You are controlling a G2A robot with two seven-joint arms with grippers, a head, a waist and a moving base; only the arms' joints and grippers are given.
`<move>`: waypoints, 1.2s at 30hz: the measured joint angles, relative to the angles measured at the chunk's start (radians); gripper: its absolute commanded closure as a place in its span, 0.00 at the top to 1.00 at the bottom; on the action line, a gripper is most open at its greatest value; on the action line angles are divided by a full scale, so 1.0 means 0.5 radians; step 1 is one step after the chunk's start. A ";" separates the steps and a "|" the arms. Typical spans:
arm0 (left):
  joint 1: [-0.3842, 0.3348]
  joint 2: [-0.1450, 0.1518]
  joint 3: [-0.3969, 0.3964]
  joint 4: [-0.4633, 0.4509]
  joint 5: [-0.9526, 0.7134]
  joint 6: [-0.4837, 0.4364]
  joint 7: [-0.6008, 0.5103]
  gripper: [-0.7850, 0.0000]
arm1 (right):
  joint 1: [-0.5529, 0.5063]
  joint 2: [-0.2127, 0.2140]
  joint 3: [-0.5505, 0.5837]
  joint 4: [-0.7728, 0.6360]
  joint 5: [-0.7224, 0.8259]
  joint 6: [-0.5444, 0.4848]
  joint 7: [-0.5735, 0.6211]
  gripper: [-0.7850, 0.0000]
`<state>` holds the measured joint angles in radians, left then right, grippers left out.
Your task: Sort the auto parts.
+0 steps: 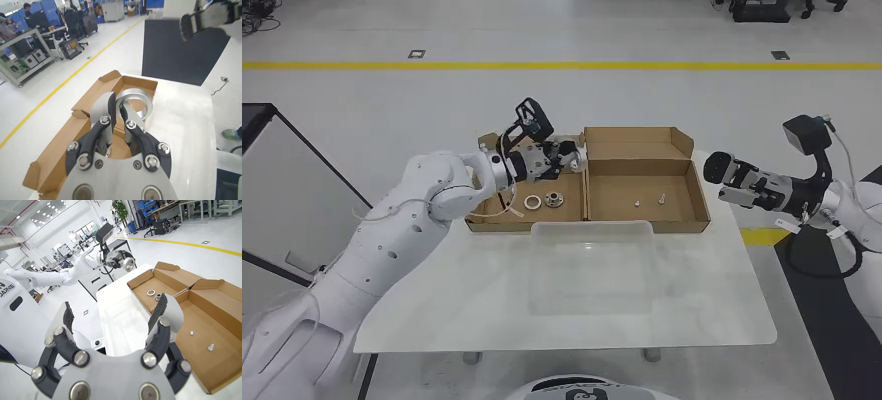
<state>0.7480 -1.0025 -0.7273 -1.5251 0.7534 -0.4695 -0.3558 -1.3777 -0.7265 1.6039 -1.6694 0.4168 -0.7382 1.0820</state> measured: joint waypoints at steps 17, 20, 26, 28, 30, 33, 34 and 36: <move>-0.465 -0.253 0.405 0.714 0.401 -0.096 -0.640 0.00 | 0.000 0.000 0.000 0.000 0.000 0.000 0.000 1.00; -0.504 -0.286 0.457 0.810 0.485 -0.143 -0.713 0.00 | 0.000 0.000 0.000 0.000 0.000 0.000 0.000 1.00; -0.534 -0.357 0.570 0.994 0.644 -0.230 -0.789 0.00 | 0.000 0.000 0.000 0.000 0.000 0.000 0.000 1.00; -0.535 -0.381 0.607 1.068 0.699 -0.255 -0.797 0.00 | 0.000 0.000 0.000 0.000 0.000 0.000 0.000 1.00; -0.536 -0.406 0.643 1.146 0.749 -0.291 -0.806 0.00 | 0.000 0.000 0.000 0.000 0.000 0.000 0.000 1.00; -0.532 -0.440 0.688 1.256 0.821 -0.321 -0.803 0.00 | 0.000 0.000 0.000 0.000 0.000 0.000 0.000 1.00; -0.527 -0.450 0.695 1.289 0.829 -0.320 -0.794 0.00 | 0.000 0.000 0.000 0.000 0.000 0.000 0.000 1.00; -0.519 -0.475 0.705 1.355 0.832 -0.310 -0.767 0.00 | 0.000 0.000 0.000 0.000 0.000 0.000 0.000 1.00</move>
<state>0.4883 -1.2400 -0.3749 -0.8474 1.1692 -0.6245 -0.7391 -1.3777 -0.7265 1.6039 -1.6694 0.4168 -0.7382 1.0820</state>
